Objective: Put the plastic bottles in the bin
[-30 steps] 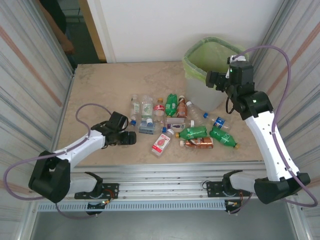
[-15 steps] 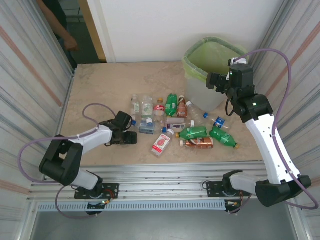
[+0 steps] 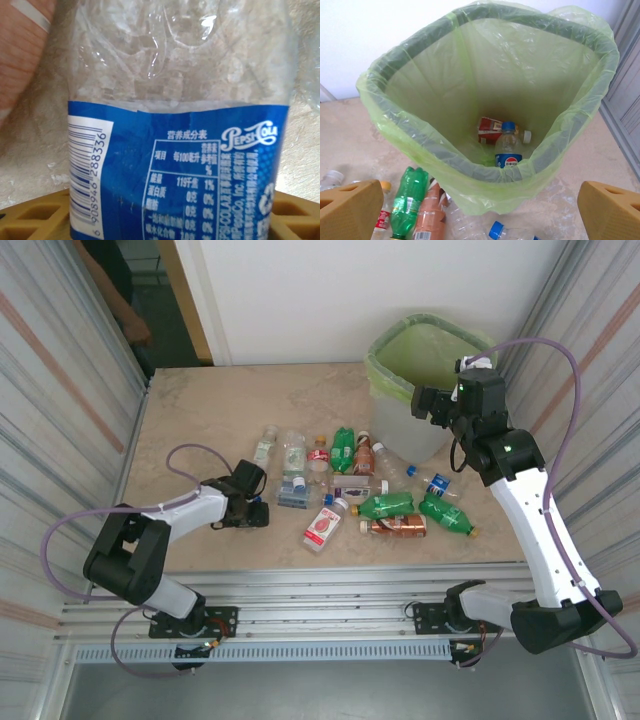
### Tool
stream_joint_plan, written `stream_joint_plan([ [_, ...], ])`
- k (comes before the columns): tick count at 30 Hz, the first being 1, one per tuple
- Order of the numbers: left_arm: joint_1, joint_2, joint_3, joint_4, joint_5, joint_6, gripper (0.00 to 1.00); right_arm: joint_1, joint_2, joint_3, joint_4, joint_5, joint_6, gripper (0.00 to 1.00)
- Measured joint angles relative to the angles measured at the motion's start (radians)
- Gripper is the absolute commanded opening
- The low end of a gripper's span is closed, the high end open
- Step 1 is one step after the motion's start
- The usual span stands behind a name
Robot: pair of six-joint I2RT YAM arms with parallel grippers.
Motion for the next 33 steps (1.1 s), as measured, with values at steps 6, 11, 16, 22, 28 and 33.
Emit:
stream_joint_plan([
  [6, -0.013, -0.023, -0.003, 0.011, 0.041, -0.010, 0.55, 0.000, 0.000, -0.006, 0.014, 0.000, 0.000, 0.98],
  [11, -0.021, -0.077, -0.004, 0.010, 0.061, -0.021, 0.50, 0.001, 0.000, -0.006, 0.016, 0.000, 0.000, 0.98],
  [16, -0.021, -0.139, -0.004, 0.003, 0.062, -0.025, 0.47, 0.008, 0.000, -0.006, 0.023, -0.001, 0.000, 0.98],
  [22, -0.024, -0.215, -0.004, -0.024, 0.062, -0.025, 0.44, 0.018, -0.006, -0.006, 0.029, -0.006, 0.000, 0.98],
  [28, -0.025, -0.295, 0.010, -0.043, 0.073, -0.021, 0.43, 0.034, -0.032, -0.007, 0.037, -0.027, 0.005, 0.98],
  [33, -0.025, -0.377, 0.035, -0.019, 0.096, 0.007, 0.42, 0.070, -0.043, -0.007, 0.055, -0.071, 0.021, 0.98],
])
